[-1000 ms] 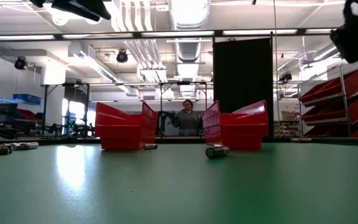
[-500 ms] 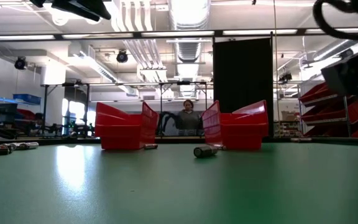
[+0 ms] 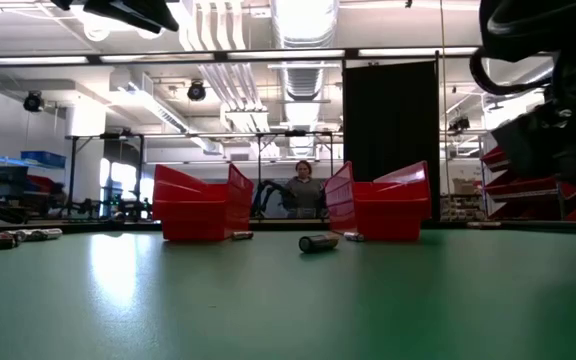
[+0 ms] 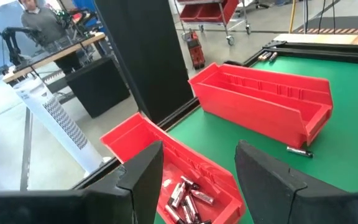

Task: Sort batteries
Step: Put the black battery into the right red bin

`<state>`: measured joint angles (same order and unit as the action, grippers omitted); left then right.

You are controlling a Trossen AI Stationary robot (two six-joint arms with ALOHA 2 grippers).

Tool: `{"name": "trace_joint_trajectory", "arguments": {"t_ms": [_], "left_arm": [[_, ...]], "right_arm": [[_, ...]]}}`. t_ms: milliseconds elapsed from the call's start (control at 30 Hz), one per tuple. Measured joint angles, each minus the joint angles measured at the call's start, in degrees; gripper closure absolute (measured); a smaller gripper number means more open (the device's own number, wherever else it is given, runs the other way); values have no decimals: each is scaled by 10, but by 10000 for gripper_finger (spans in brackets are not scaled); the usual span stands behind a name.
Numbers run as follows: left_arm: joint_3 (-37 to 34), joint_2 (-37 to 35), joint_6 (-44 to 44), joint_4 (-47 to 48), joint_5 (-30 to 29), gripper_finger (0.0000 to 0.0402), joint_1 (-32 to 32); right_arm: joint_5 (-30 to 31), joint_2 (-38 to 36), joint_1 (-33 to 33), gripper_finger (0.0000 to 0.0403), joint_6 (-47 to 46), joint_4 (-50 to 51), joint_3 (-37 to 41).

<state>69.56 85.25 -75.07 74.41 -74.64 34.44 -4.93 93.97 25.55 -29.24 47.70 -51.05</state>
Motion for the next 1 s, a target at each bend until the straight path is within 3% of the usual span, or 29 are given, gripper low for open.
{"name": "trace_joint_trajectory", "arguments": {"t_ms": [200,333,433,567,733,867,1000], "left_arm": [[0,0,-5,-4,-5,222,0],[0,0,-6,-5,1,222,0],[0,0,-3,-5,-31,222,0],[0,13,4,-16,-54,222,0],[0,58,62,-36,12,222,-5],[0,89,74,-37,29,222,-14],[0,99,74,-39,81,222,-34]], "right_arm": [[8,-7,-1,367,-12,3,-9],[74,-43,-7,367,19,-12,-44],[118,-83,-31,358,75,-8,-64],[182,-152,-100,352,153,-41,-70],[185,-210,-221,359,239,-135,-57],[189,-212,-312,345,269,-219,-51],[186,-182,-372,300,250,-257,-49]]}}
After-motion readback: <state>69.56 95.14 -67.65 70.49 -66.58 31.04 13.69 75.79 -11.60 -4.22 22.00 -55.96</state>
